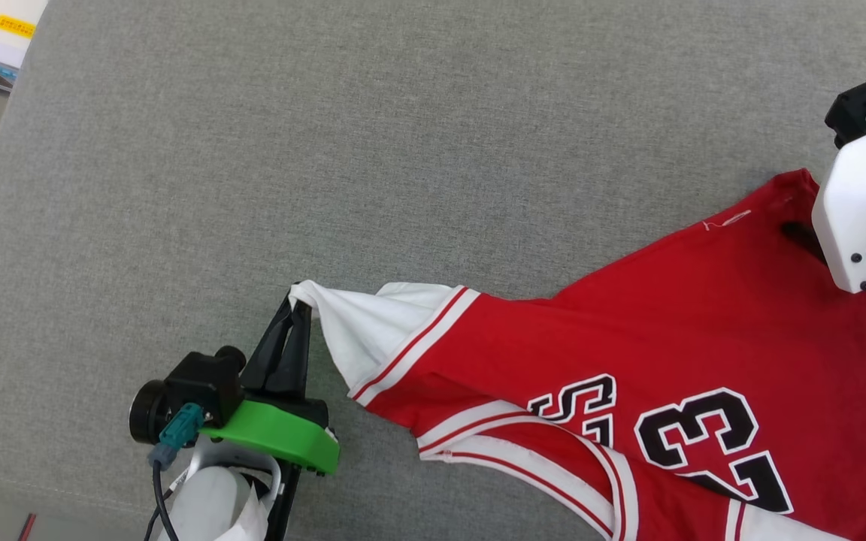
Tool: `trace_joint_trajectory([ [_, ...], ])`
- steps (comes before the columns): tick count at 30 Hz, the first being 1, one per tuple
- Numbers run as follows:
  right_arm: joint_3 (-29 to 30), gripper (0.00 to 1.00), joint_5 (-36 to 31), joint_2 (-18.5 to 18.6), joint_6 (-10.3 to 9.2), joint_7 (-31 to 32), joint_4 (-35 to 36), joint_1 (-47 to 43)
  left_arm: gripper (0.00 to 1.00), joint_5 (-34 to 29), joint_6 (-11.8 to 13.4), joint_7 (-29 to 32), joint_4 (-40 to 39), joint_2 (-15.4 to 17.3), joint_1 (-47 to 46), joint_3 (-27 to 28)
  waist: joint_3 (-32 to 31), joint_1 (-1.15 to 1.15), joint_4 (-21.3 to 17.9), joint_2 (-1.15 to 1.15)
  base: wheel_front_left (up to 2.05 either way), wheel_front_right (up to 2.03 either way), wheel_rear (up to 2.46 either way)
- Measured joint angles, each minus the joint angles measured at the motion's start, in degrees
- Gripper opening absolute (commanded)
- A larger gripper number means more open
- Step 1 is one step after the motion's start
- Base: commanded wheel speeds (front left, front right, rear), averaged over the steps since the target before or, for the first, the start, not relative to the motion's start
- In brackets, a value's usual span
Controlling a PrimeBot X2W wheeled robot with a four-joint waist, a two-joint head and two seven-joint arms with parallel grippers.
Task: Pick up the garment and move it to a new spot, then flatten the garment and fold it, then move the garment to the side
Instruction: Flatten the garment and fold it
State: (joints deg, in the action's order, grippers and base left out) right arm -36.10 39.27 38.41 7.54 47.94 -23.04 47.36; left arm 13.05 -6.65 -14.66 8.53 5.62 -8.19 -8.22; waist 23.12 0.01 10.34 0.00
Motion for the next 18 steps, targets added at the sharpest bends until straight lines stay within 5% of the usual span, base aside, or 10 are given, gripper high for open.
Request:
trace_joint_trajectory([
  [4,-4.1,1.00,1.0,1.7,0.00,-0.4,-2.3,1.3,0.00,-0.3,-0.2,0.0,0.2,-0.3,-0.5,-0.1,0.8,0.00,0.7,0.00,0.00,0.00,0.00],
  [6,-4.9,0.00,2.4,2.0,0.00,-1.1,-3.0,1.9,0.00,-0.3,-0.2,0.0,0.4,-0.3,-0.5,0.0,0.9,0.00,0.9,0.00,0.00,0.00,0.00],
  [18,-9.0,0.00,8.6,1.5,0.00,-16.1,-2.3,2.7,0.00,-1.2,-0.4,0.0,0.5,1.3,-1.0,0.8,-3.3,0.00,-0.7,0.00,0.00,0.00,0.00],
])
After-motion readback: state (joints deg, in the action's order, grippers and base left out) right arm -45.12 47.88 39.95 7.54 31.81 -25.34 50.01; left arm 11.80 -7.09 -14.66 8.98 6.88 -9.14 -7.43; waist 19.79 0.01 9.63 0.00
